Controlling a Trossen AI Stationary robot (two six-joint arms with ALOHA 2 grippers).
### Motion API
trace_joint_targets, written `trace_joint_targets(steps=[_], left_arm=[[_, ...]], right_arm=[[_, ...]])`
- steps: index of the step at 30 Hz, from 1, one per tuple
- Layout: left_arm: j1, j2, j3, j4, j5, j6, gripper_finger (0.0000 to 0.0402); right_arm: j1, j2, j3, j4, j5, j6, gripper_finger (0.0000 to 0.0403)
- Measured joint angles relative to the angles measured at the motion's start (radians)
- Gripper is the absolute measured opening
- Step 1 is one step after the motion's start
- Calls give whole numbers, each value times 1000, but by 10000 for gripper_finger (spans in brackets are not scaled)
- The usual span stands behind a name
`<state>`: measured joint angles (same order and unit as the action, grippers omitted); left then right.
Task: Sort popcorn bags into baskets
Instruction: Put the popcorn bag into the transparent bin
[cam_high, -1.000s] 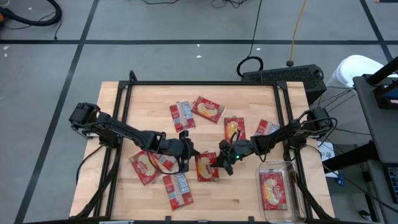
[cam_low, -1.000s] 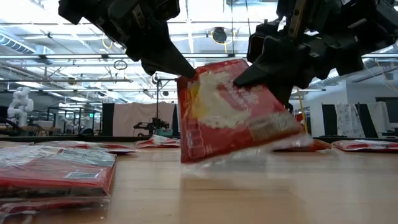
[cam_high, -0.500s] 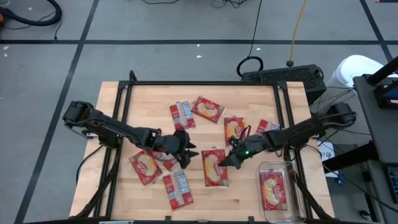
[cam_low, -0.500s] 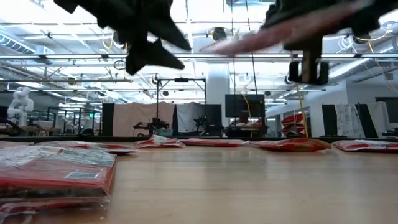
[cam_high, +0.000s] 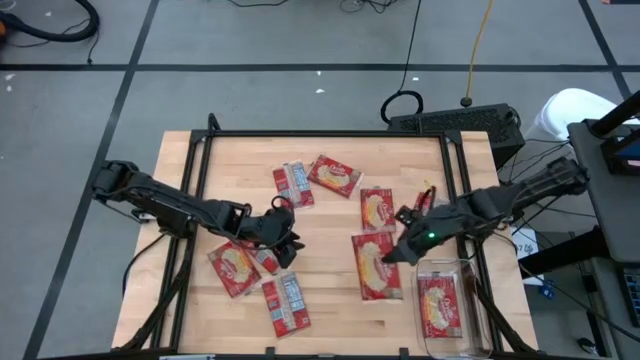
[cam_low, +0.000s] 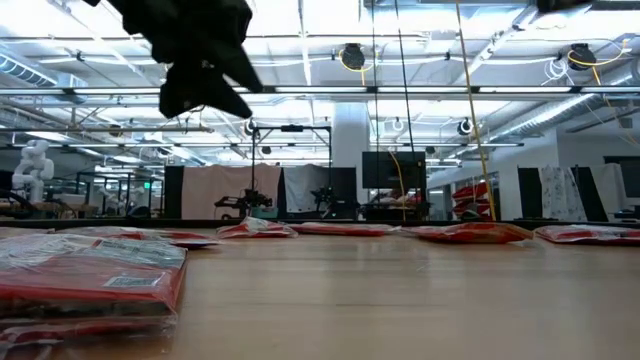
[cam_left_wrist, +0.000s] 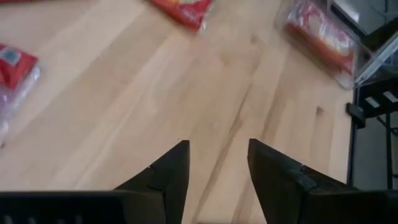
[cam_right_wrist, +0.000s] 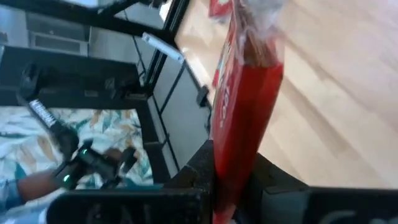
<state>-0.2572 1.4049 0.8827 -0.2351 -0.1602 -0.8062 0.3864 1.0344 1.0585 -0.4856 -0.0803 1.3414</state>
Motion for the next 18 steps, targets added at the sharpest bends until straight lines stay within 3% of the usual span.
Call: trace_joint_targets(steps=[8, 18], left_arm=[[-8, 1, -1, -10, 1, -25, 150], [-20, 1, -1, -6, 1, -92, 150]], right_arm=[[154, -5, 199, -379, -2, 132, 21], [346, -6, 216, -521, -3, 369, 21]])
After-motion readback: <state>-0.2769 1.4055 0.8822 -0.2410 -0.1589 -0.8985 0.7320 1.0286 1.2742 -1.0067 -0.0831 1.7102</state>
